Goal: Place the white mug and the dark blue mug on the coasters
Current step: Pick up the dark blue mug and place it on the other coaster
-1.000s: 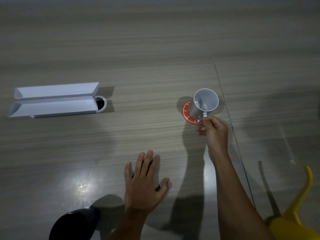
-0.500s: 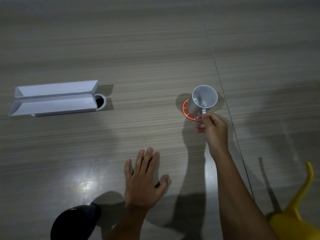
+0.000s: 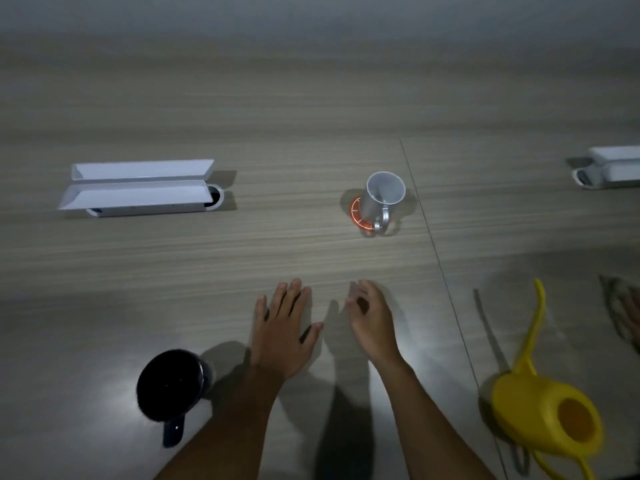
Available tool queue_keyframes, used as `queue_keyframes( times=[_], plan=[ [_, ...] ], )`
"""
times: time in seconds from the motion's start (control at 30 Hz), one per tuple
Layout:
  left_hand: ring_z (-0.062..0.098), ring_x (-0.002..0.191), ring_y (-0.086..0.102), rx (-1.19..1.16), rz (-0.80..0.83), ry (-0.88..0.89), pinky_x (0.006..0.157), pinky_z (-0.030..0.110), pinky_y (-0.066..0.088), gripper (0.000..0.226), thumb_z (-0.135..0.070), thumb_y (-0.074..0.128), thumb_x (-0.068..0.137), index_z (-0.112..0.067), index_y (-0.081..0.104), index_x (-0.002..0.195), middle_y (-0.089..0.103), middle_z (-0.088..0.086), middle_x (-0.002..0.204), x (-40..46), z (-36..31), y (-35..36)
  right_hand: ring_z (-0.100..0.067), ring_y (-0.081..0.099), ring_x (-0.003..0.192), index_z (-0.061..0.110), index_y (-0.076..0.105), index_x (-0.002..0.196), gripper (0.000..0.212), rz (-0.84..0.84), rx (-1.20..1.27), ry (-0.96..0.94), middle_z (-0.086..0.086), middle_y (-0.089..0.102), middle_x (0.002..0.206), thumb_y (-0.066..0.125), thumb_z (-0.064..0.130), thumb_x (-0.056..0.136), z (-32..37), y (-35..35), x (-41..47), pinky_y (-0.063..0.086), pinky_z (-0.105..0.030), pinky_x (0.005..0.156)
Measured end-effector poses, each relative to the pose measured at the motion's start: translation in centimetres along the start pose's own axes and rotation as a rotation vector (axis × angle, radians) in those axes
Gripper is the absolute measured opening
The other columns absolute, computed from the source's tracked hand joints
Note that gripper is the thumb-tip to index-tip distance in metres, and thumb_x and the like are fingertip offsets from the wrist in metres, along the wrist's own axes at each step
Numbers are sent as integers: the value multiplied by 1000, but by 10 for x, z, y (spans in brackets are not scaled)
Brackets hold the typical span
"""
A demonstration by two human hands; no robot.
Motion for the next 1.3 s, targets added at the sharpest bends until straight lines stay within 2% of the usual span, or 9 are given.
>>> queue_keyframes(
  times=[0.2, 0.4, 0.53, 0.63, 0.73, 0.83, 1.0, 1.17, 1.3],
  plan=[
    [20, 158, 8, 70, 51, 130, 123, 45, 5, 65, -52, 19, 103, -22, 15, 160, 7, -4, 169, -88, 27, 1, -25, 7, 162, 12, 36, 159, 58, 200, -503, -238, -5, 21, 173, 52, 29, 106, -9, 55, -67, 13, -39, 131],
    [11, 157, 3, -120, 69, 129, 126, 35, -1, 59, -37, 33, 103, -23, 21, 159, 9, -12, 168, -156, 49, -4, -24, -18, 161, 18, 1, 165, 75, 202, -778, -327, 0, -21, 171, 36, 49, 106, -43, 83, -114, -12, -40, 130],
    [11, 150, 27, -430, 14, 14, 123, 22, 18, 52, -21, 50, 99, -21, 42, 150, 36, -6, 161, -187, 75, -14, -27, -18, 160, 15, -1, 165, 81, 159, -850, -306, -6, -16, 174, 34, 54, 105, -47, 91, -125, -11, -44, 130],
    [12, 135, 51, -663, -61, -160, 116, 31, 39, 38, -12, 60, 96, -19, 62, 133, 58, -1, 144, -203, 100, -22, -29, -18, 160, 13, -1, 165, 84, 145, -822, -255, -8, -15, 174, 36, 56, 104, -42, 96, -130, -11, -46, 130],
    [2, 98, 68, -888, -160, -384, 88, 34, 56, 28, -13, 68, 92, -37, 67, 106, 73, -5, 107, -218, 124, -31, -32, -16, 161, 11, -1, 165, 86, 128, -821, -222, -11, -12, 175, 38, 56, 103, -38, 103, -137, -9, -49, 130],
    [6, 89, 70, -1042, -245, -471, 73, 21, 54, 29, -17, 75, 88, -42, 61, 92, 74, -8, 94, -226, 136, -40, -34, -15, 160, 9, -2, 165, 88, 125, -845, -193, -15, -12, 174, 39, 56, 103, -38, 112, -146, -7, -52, 130],
    [10, 93, 68, -1095, -273, -426, 80, 27, 54, 18, -23, 74, 90, -35, 60, 91, 72, -7, 96, -228, 135, -54, -36, -12, 161, 8, 1, 165, 87, 117, -899, -179, -18, -10, 174, 38, 56, 103, -37, 120, -157, -5, -53, 130],
    [6, 77, 64, -1209, -195, -375, 68, 13, 47, 21, -21, 59, 100, -24, 73, 84, 73, -4, 80, -218, 129, -62, -36, -9, 161, 10, 8, 164, 81, 122, -884, -182, -16, -5, 174, 41, 52, 103, -32, 123, -162, -1, -54, 130],
    [24, 90, 68, -1282, -220, -400, 83, 36, 51, 25, -21, 55, 102, -12, 72, 87, 75, 14, 93, -219, 141, -67, -31, 2, 161, 12, 26, 160, 69, 125, -878, -280, -10, 10, 174, 43, 48, 103, -22, 131, -167, 3, -50, 131]
  ],
)
Point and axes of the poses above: each hand's wrist, its own x-axis towards the middle knuckle, its own y-axis out of the palm, z = x × y, the point moved 7 cm from there along x, towards the middle knuckle
